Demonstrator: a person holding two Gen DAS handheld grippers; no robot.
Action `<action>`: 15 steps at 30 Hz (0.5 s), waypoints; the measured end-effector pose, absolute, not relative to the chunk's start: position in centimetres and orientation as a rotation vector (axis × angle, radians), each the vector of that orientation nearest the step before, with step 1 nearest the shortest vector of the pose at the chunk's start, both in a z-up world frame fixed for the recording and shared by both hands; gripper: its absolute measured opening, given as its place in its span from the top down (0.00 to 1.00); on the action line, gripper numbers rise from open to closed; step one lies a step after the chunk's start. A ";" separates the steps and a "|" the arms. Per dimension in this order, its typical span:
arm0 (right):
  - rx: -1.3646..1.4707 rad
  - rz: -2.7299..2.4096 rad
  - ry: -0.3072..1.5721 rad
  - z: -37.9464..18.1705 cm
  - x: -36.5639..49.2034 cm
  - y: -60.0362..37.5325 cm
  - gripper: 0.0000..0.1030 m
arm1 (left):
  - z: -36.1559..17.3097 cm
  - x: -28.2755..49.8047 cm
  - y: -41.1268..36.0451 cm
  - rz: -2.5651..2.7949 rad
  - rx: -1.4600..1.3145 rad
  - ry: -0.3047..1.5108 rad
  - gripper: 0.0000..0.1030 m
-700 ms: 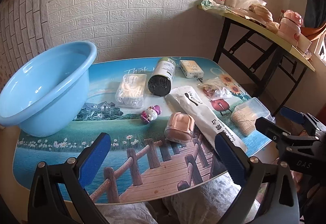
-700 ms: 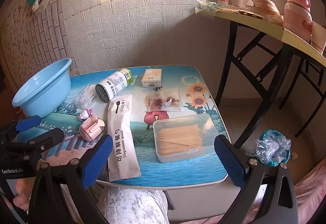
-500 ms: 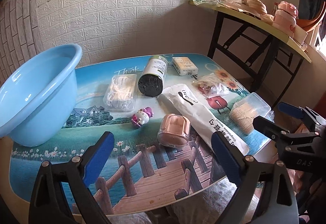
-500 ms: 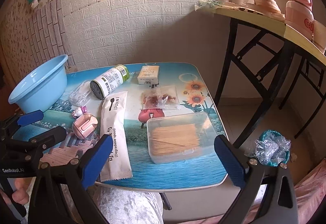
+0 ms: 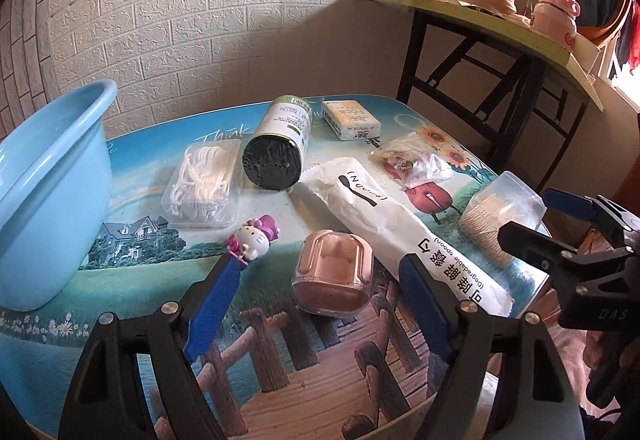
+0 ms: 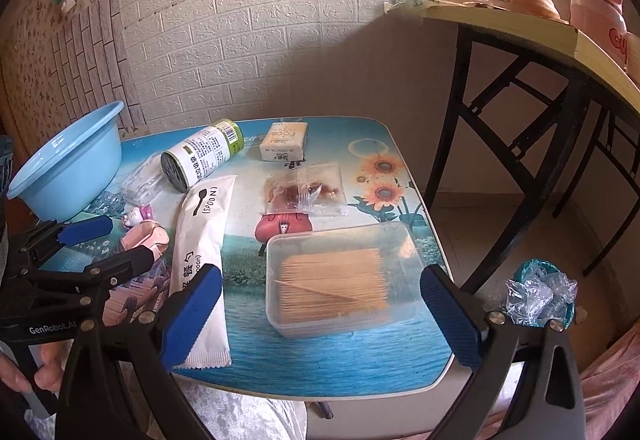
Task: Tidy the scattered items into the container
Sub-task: 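Reach the left tool to the pink container while the right tool approaches the toothpick box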
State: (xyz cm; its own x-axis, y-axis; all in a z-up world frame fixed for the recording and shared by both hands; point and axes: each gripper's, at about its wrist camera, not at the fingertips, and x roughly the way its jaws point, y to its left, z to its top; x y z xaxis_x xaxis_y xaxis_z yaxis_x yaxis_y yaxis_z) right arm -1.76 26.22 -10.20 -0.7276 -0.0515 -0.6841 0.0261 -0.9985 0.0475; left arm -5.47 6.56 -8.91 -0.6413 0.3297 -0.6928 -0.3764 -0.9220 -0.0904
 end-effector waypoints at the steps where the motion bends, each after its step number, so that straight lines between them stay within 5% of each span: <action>1: 1.138 -2.879 -0.051 -10.4 -1.9 26.2 0.03 | -9.0 -5.5 6.7 2.528 -1.045 0.091 0.26; 15: 1.057 -2.911 0.114 -11.2 -2.5 26.2 0.03 | -10.3 -6.6 7.7 2.504 -1.050 0.118 0.34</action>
